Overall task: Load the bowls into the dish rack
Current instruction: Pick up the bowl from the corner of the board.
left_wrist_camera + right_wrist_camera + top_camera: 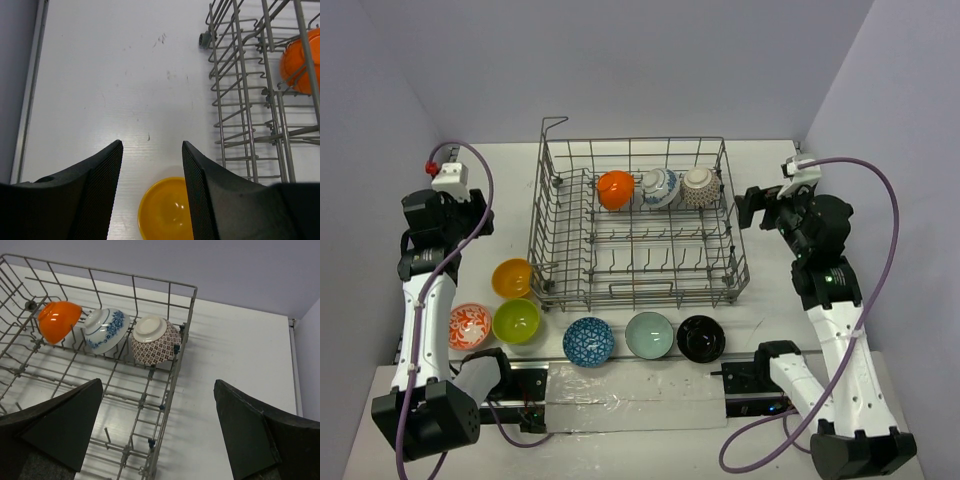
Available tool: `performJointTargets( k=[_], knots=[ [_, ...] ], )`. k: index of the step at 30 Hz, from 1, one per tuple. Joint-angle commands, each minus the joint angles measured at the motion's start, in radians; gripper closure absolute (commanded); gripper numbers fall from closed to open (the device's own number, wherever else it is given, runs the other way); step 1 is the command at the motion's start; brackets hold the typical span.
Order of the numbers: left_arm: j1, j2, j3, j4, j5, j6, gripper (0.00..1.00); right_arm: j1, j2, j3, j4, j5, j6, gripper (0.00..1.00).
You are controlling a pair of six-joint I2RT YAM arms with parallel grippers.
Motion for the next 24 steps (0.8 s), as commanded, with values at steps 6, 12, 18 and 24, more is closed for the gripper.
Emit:
performJointTargets(
  k=[6,12,18,24],
  knots=[
    [0.006,-0.011,0.059,-0.181,0.036,0.131,0.46,-0.001,-0.127,-0.03,-0.127,-0.032,-0.027,0.0],
    [0.011,-0.012,0.024,-0.324,0.059,0.269,0.57,-0.041,-0.137,-0.102,-0.09,-0.187,-0.036,0.0],
    [0.032,0.005,-0.034,-0.325,0.053,0.301,0.55,-0.045,-0.146,-0.113,-0.09,-0.195,-0.062,0.0],
    [0.052,0.089,-0.041,-0.315,0.059,0.35,0.55,-0.045,-0.149,-0.125,-0.095,-0.183,-0.068,0.0]
  ],
)
